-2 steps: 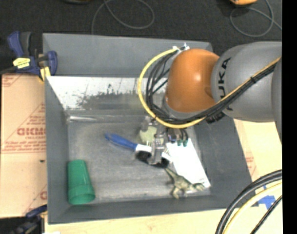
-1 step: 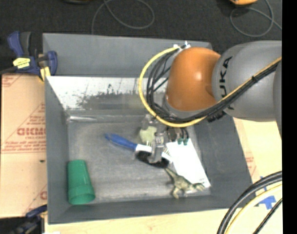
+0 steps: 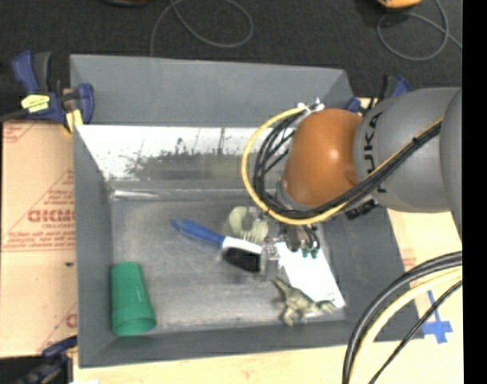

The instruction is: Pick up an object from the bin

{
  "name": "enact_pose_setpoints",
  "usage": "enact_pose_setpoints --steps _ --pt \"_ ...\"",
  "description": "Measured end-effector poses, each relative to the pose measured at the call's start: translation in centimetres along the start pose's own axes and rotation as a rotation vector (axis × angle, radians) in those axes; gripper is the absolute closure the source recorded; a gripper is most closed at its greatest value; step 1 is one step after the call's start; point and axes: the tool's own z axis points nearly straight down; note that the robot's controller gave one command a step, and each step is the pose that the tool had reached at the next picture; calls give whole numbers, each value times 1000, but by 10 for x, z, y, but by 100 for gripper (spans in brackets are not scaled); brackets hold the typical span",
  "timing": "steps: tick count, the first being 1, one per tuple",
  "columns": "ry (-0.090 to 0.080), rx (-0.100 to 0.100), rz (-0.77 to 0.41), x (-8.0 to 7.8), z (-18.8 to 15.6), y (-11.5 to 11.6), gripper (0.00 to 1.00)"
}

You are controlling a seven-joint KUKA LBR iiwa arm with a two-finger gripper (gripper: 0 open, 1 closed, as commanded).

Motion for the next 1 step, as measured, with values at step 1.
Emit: enact_pose_setpoints --steps 1 --pt "2 -3 -100 -30 42 18 100"
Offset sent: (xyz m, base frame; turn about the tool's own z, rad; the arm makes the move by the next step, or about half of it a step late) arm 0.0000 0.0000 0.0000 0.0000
